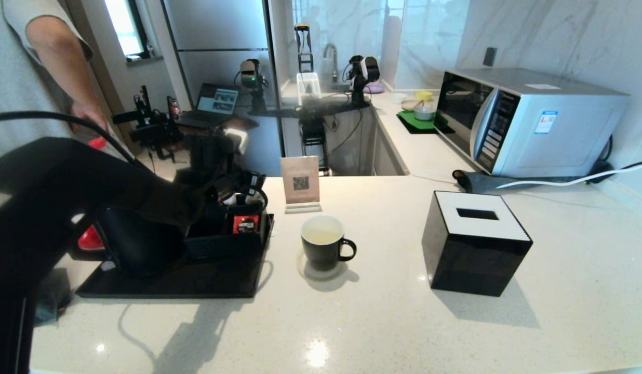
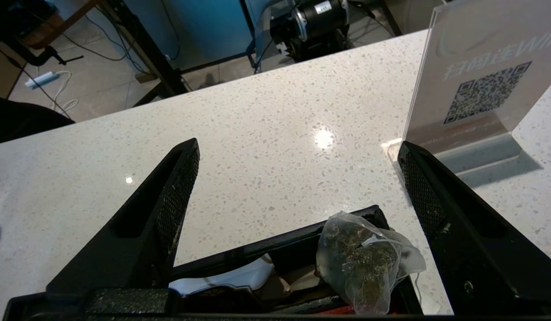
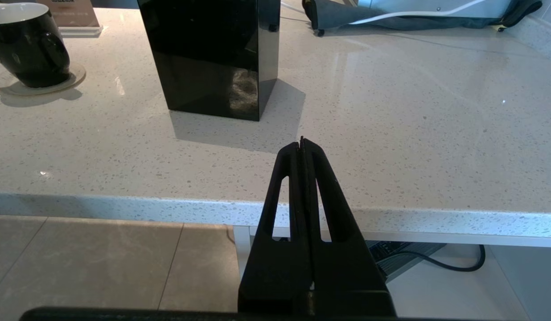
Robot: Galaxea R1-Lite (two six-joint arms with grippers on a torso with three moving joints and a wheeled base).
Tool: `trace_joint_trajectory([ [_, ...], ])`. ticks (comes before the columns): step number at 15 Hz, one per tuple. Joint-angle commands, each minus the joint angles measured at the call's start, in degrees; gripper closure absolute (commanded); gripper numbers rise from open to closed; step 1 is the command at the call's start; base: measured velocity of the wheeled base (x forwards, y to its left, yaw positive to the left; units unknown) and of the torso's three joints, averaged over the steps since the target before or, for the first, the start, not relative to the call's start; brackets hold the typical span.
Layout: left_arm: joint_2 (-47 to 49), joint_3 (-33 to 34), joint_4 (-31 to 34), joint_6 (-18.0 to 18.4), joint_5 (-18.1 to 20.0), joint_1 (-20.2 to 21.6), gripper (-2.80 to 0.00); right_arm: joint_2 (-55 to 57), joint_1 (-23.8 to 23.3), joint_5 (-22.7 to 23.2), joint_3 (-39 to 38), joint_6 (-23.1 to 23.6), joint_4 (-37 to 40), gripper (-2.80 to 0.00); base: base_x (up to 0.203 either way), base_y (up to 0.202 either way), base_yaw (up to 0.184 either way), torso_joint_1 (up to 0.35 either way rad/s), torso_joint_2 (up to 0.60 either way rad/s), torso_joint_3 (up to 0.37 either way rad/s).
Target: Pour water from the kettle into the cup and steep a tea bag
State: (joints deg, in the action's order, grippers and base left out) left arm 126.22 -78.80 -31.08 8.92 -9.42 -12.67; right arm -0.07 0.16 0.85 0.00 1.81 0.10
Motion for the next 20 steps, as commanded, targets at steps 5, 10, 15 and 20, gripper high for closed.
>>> trace_joint_trajectory([
  [5,4.4,-3.1,-0.3,0.0,0.3,-0.3,-2.8,0.1,0.0,0.0,0.0,0.0,0.0,0.0,0.0,0.0,0.0,0.0,0.0,0.0],
  [10,5.2,-3.1,-0.1,0.0,0.3,-0.7,-2.8,0.1,0.0,0.0,0.0,0.0,0.0,0.0,0.0,0.0,0.0,0.0,0.0,0.0],
  [15,6.0,-3.3,-0.2,0.0,0.3,-1.0,-2.8,0.1,0.0,0.0,0.0,0.0,0.0,0.0,0.0,0.0,0.0,0.0,0.0,0.0],
  [20,7.0,-4.5,-0.1,0.0,0.3,-1.0,-2.8,0.1,0.0,0.0,0.0,0.0,0.0,0.0,0.0,0.0,0.0,0.0,0.0,0.0],
])
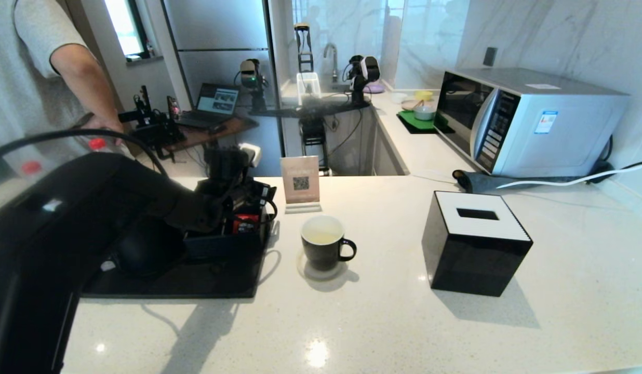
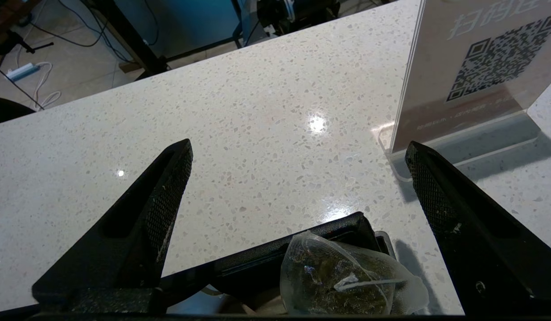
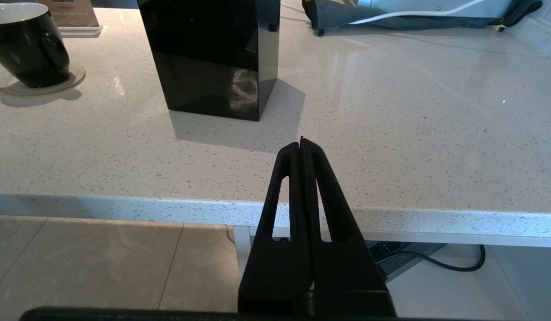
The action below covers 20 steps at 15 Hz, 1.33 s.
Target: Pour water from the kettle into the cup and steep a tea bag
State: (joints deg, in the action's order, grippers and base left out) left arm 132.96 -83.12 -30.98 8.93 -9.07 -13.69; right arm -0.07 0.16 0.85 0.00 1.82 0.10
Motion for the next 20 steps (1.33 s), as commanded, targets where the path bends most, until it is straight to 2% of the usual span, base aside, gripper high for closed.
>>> trace_joint_trajectory([
  [1,0.3,-0.1,-0.2,0.1,-0.1,0.1,-2.8,0.1,0.0,0.0,0.0,0.0,0.0,0.0,0.0,0.0,0.0,0.0,0.0,0.0],
  [13,1.8,-0.5,-0.4,0.1,-0.1,0.1,-2.8,0.1,0.0,0.0,0.0,0.0,0.0,0.0,0.0,0.0,0.0,0.0,0.0,0.0],
  [14,1.9,-0.6,-0.4,0.1,-0.1,0.1,0.0,0.1,0.0,0.0,0.0,0.0,0.0,0.0,0.0,0.0,0.0,0.0,0.0,0.0],
  [20,2.1,-1.8,-0.3,0.0,-0.2,0.2,0.0,0.1,0.0,0.0,0.0,0.0,0.0,0.0,0.0,0.0,0.0,0.0,0.0,0.0],
])
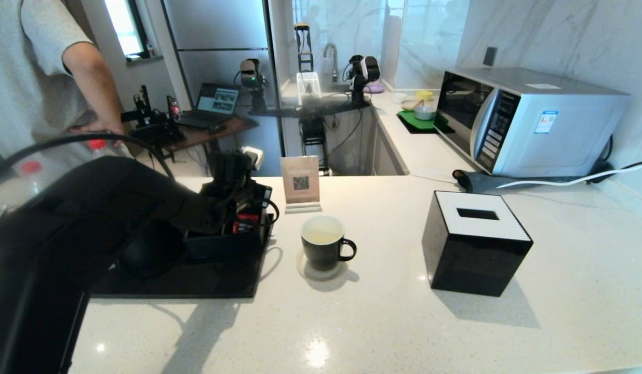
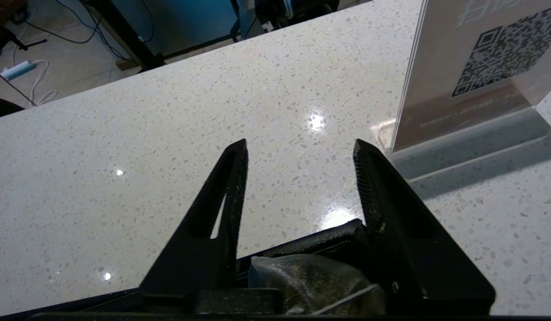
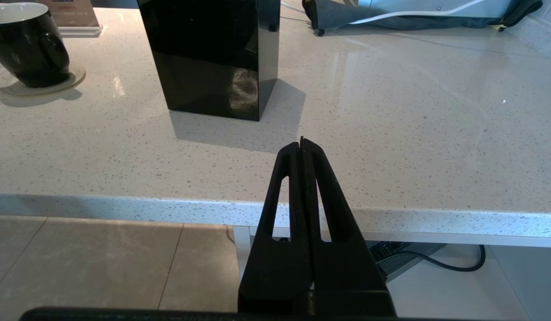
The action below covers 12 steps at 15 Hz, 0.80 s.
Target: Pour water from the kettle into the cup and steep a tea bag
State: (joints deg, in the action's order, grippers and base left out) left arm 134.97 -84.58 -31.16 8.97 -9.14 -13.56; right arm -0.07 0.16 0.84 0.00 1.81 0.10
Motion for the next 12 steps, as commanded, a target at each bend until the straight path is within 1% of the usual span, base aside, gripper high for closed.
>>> trace_joint_trajectory([
  [1,0.1,-0.3,-0.2,0.1,-0.1,0.0,0.0,0.1,0.0,0.0,0.0,0.0,0.0,0.0,0.0,0.0,0.0,0.0,0.0,0.0],
  [12,-3.9,0.3,-0.1,0.4,-0.5,0.4,0.0,0.1,0.0,0.0,0.0,0.0,0.0,0.0,0.0,0.0,0.0,0.0,0.0,0.0],
])
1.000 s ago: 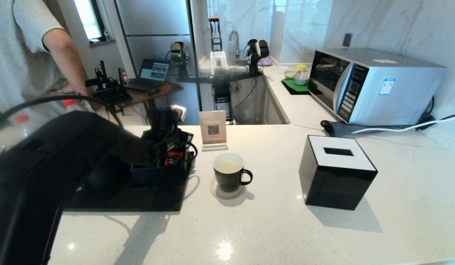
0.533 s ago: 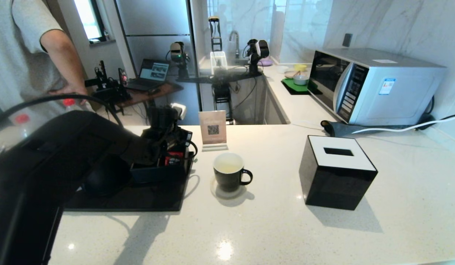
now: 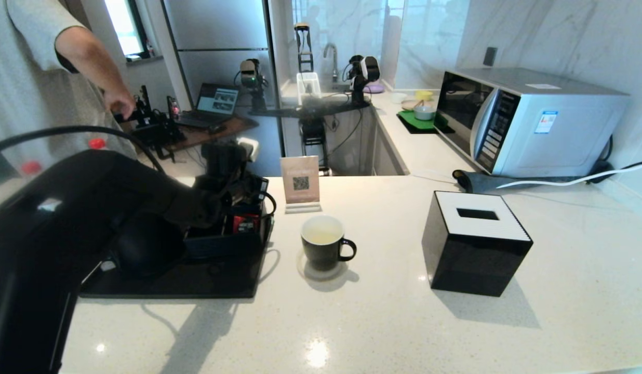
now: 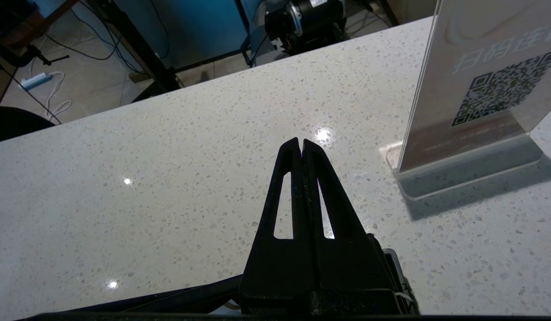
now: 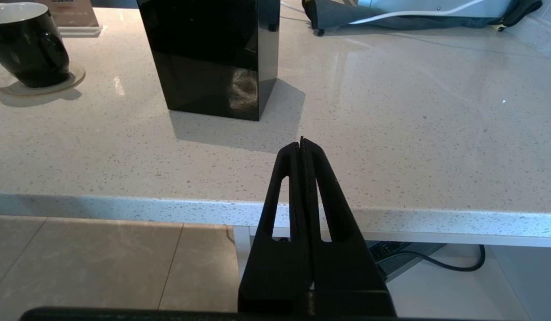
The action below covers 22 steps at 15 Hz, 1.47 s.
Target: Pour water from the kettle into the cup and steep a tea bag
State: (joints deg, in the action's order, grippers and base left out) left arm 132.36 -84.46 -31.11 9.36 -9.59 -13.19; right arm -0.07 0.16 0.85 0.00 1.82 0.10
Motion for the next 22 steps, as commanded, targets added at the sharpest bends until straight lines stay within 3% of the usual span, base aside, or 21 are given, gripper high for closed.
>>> trace_joint_trajectory([
  [1,-1.9,0.3,-0.2,0.1,-0.1,-0.1,0.0,0.1,0.0,0.0,0.0,0.0,0.0,0.0,0.0,0.0,0.0,0.0,0.0,0.0],
  [22,-21.2,14.7,-0.3,0.0,0.4,-3.8,0.0,0.1,0.0,0.0,0.0,0.0,0.0,0.0,0.0,0.0,0.0,0.0,0.0,0.0],
])
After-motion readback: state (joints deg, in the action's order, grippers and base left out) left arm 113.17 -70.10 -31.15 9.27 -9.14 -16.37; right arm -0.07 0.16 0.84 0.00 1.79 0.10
